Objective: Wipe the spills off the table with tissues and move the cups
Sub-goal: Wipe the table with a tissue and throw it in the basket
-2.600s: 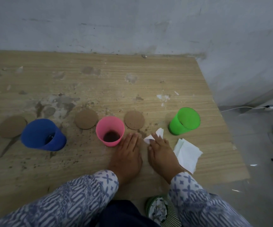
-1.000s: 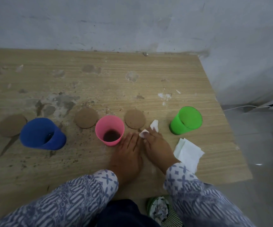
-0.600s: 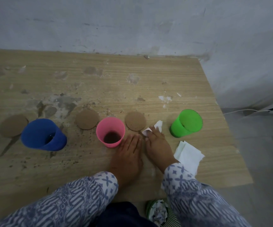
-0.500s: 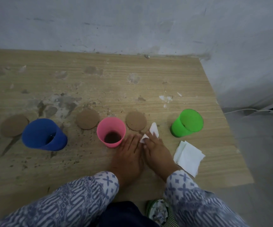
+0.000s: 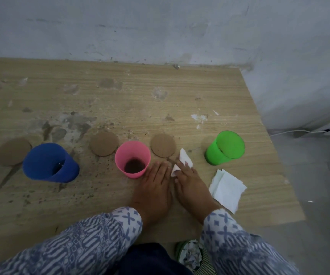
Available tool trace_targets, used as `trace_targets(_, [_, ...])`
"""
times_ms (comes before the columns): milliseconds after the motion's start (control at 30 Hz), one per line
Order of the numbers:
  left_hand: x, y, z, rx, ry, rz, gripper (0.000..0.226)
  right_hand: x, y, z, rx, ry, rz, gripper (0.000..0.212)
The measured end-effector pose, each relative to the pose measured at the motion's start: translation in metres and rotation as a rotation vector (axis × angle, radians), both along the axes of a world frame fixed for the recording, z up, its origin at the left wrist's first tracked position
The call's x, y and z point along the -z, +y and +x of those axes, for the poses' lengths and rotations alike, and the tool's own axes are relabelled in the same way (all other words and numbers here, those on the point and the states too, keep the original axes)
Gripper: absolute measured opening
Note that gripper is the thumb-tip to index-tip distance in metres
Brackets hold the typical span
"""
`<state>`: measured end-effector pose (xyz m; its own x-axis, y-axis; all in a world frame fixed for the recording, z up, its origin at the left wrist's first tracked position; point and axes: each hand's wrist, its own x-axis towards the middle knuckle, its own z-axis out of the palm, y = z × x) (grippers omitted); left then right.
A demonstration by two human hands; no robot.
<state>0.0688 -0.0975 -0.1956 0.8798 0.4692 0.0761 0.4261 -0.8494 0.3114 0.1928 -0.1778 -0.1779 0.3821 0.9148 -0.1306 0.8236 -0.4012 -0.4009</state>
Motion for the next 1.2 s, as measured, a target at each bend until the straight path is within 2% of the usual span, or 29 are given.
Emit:
trace_targets(200, [0.000,0.001,0.000,0.005,0.042,0.029,0.056,0.000,0.013,0.017,0.150,-0.038,-0.055,0.044])
trace_targets(300, [0.001,0.000,-0.001,0.003,0.040,0.008,0.057,-0.004,0.032,0.016,0.088,-0.033,-0.065,0.041])
trace_targets(400, [0.000,0.000,0.000,-0.003,0.012,-0.012,0.054,-0.002,0.020,0.004,-0.039,-0.022,-0.033,0.051])
trace_targets(500, [-0.002,0.000,0.000,-0.001,0.021,0.007,0.055,0.000,0.003,0.008,0.029,0.000,-0.029,0.044])
trace_targets(633, [-0.001,0.001,0.000,0.007,0.053,0.033,0.056,-0.007,0.022,0.023,0.169,-0.023,-0.040,0.042])
trace_targets(800, [0.000,0.001,0.000,0.002,0.057,-0.003,0.057,-0.004,0.028,0.016,0.017,-0.031,-0.034,0.046])
trace_targets(933, [-0.002,0.001,0.000,0.005,0.063,0.021,0.057,-0.004,0.030,0.028,0.163,-0.048,-0.051,0.046])
trace_targets(1100, [-0.001,0.000,0.000,-0.002,0.047,0.005,0.057,-0.008,0.025,0.013,-0.020,-0.069,-0.047,0.046])
trace_targets(1200, [-0.002,0.001,0.001,0.002,0.049,0.007,0.058,-0.005,0.028,0.028,0.099,-0.098,-0.045,0.045])
